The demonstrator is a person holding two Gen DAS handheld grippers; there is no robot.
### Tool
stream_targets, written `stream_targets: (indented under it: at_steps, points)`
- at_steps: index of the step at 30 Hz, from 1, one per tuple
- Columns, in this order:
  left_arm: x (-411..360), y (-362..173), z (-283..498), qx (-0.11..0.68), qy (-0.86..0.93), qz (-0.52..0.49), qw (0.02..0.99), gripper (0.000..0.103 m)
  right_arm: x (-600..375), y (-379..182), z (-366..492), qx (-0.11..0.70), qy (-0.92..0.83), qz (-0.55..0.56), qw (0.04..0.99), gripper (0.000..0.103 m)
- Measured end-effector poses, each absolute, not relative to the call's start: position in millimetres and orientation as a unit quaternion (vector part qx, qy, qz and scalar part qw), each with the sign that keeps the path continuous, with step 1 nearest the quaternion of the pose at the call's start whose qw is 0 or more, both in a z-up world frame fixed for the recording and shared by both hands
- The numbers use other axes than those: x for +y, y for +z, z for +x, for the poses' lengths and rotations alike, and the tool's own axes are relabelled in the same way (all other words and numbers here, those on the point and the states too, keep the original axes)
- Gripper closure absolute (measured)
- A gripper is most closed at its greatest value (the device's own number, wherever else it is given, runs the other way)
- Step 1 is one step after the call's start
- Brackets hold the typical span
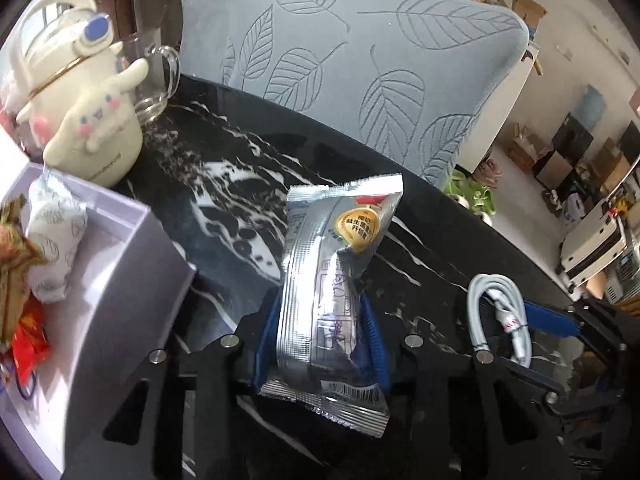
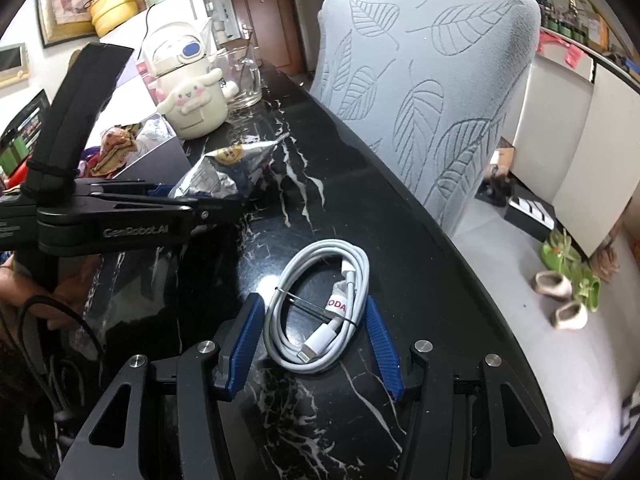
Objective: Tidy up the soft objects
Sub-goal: 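Grasp the silver snack packet with the left tool while the right tool grasps the white cable, then lift the silver packet with the left tool while the right tool lifts the white cable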
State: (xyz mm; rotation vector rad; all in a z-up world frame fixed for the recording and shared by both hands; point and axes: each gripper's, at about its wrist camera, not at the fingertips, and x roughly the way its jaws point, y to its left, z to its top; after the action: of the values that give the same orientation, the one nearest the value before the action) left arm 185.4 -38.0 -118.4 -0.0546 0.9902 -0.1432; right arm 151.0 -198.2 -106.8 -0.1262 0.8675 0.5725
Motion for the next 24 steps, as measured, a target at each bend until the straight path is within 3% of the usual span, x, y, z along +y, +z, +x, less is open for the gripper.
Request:
stream_targets:
  at_steps: [24]
  points:
    - [-42.6, -98.8, 78.7, 0.471, -0.065, -0.074, 0.877, 0.067, -201.5, -106.8, 87.1, 0.420, 0.306, -0.088, 0.850, 0.052]
